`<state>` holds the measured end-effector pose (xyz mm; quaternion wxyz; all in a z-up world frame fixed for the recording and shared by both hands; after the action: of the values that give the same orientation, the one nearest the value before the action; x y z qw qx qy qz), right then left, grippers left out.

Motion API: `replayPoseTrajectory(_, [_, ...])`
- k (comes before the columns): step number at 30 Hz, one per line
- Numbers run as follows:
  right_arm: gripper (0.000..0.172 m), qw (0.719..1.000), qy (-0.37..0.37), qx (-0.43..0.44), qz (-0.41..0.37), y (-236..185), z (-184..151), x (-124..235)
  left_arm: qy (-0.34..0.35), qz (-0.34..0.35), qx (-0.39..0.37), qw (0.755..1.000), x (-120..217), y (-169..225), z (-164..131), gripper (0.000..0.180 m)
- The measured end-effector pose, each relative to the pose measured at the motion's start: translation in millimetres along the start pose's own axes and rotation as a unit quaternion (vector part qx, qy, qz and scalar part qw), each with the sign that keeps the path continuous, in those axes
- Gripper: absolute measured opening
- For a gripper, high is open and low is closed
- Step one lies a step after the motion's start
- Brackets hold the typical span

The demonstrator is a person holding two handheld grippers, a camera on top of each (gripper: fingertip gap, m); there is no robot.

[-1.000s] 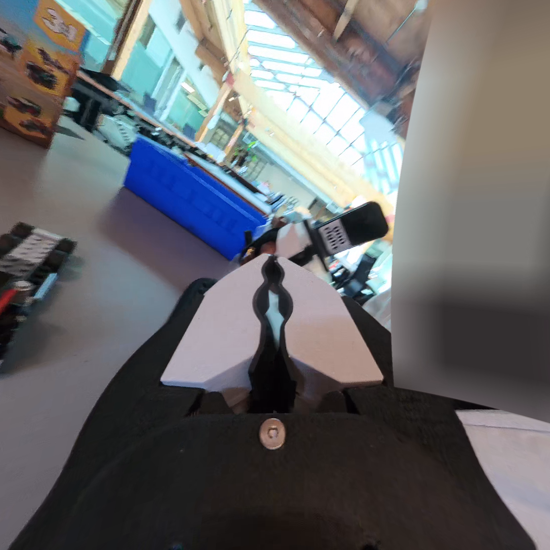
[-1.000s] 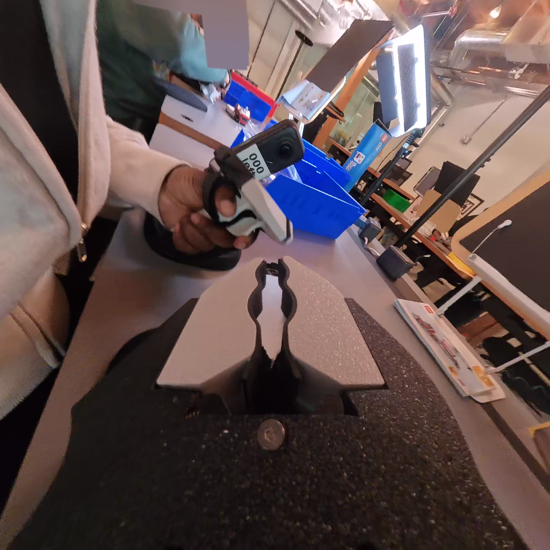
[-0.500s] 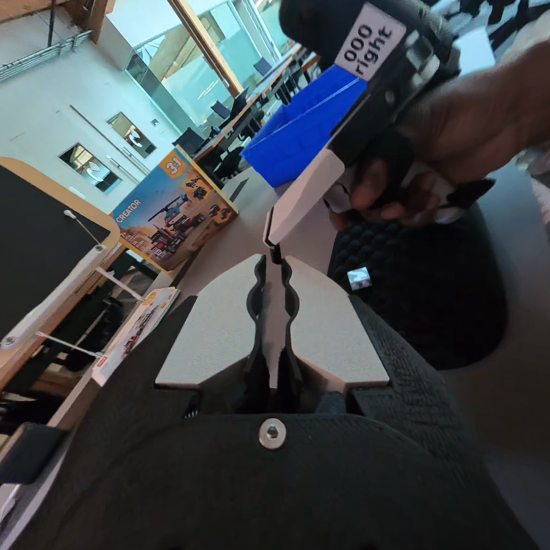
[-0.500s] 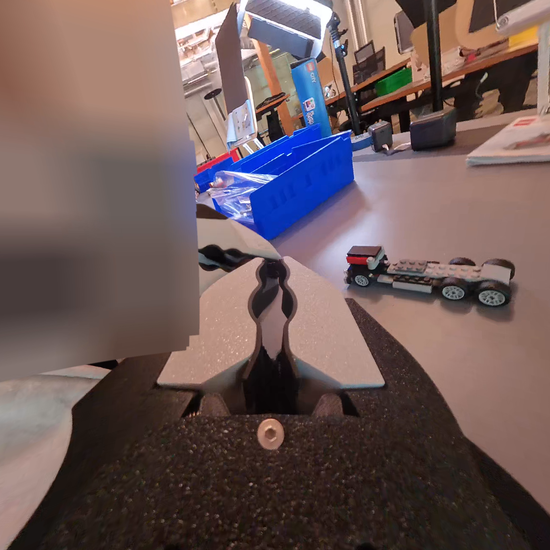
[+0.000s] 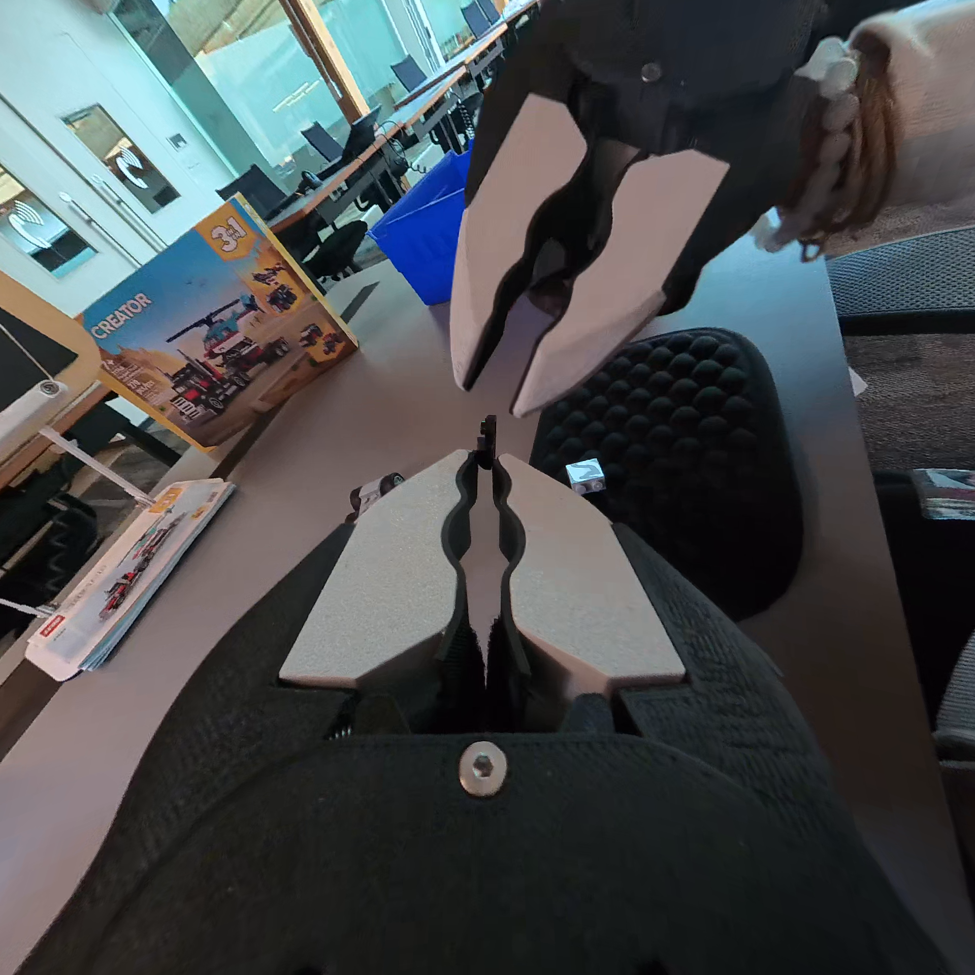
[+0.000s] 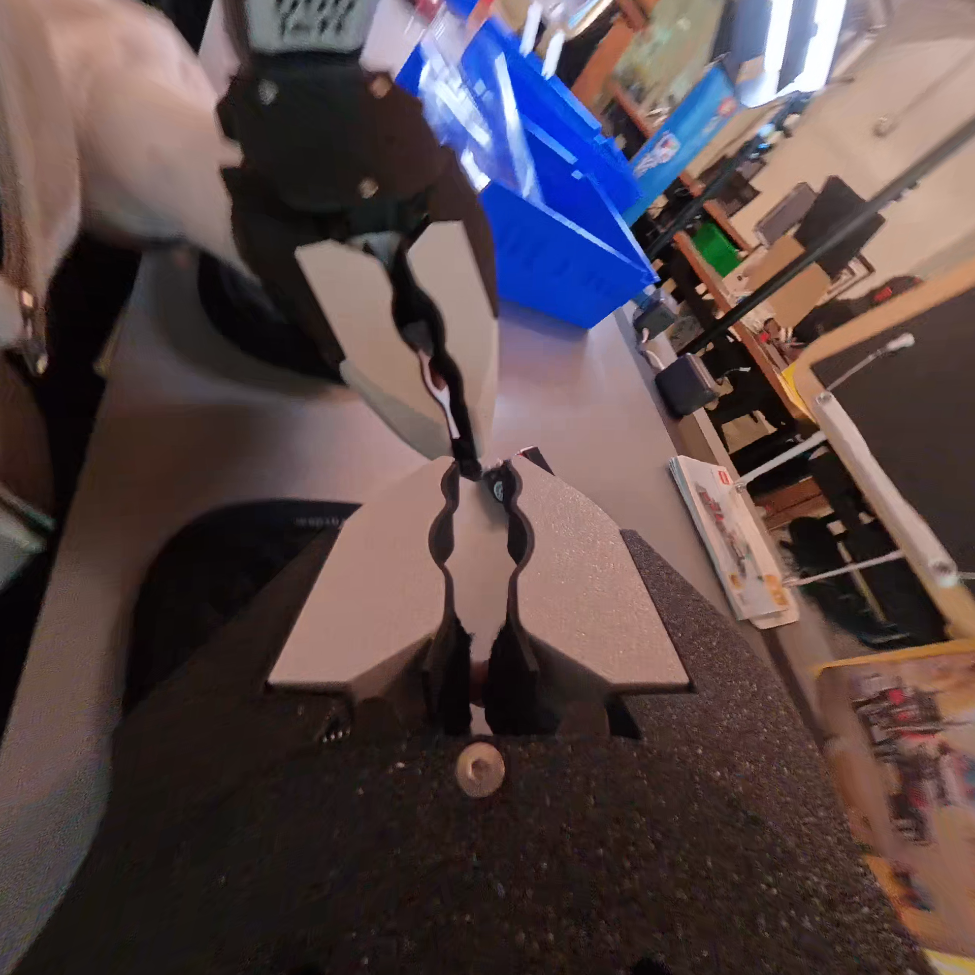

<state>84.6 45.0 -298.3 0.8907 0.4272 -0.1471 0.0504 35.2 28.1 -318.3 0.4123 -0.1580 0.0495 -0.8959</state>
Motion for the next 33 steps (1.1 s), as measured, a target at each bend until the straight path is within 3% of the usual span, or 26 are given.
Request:
replayPoseTrajectory(8, [0.004, 0.994, -0.034, 0.084, 0.055, -7.4, -4.0, -7.4, -0.015, -0.007, -0.019, 1.0, -0.7, 3.0, -2.7, 0.005])
replayPoseTrajectory(13, [0.004, 0.995, -0.046, 0.053, 0.076, -12.1, -9.2, -7.7, -0.027, -0.006, -0.041, 0.999, -1.4, 3.7, -6.3, 0.011])
replayPoseTrajectory(18, [0.003, 0.992, -0.06, 0.062, 0.091, -16.5, -12.1, -8.9, -0.042, -0.022, -0.04, 0.998, -2.6, 6.6, -8.6, 0.004])
replayPoseTrajectory(21, [0.003, 0.988, -0.065, 0.122, 0.073, -17.3, -8.3, -8.6, -0.026, -0.059, 0.076, 0.995, -0.2, 4.3, -6.8, 0.003])
replayPoseTrajectory(26, [0.003, 0.969, -0.068, 0.223, 0.078, -40.5, -1.6, -17.8, 0.041, -0.091, 0.297, 0.95, 10.5, -24.7, 6.6, 0.003])
replayPoseTrajectory(30, [0.003, 0.997, -0.033, 0.056, 0.03, -15.2, -13.2, -6.9, 0.081, -0.074, 0.342, 0.933, 22.0, -40.0, 6.9, 0.003])
replayPoseTrajectory(33, [0.003, 0.999, 0.007, -0.016, -0.039, -2.7, -17.8, 2.0, 0.118, -0.043, 0.344, 0.93, 47.6, -56.0, 17.7, 0.004])
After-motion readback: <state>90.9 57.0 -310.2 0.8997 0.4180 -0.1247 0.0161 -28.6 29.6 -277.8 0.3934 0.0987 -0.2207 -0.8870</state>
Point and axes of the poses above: each gripper's, where its closed fingertips meet, x back along the fingers, z out of its top, y = z × x across the jaws, the point moved 3 cm from there along x, back along the fingers, and after that the axes turned 14 degrees about x, right-handed, at the moved point
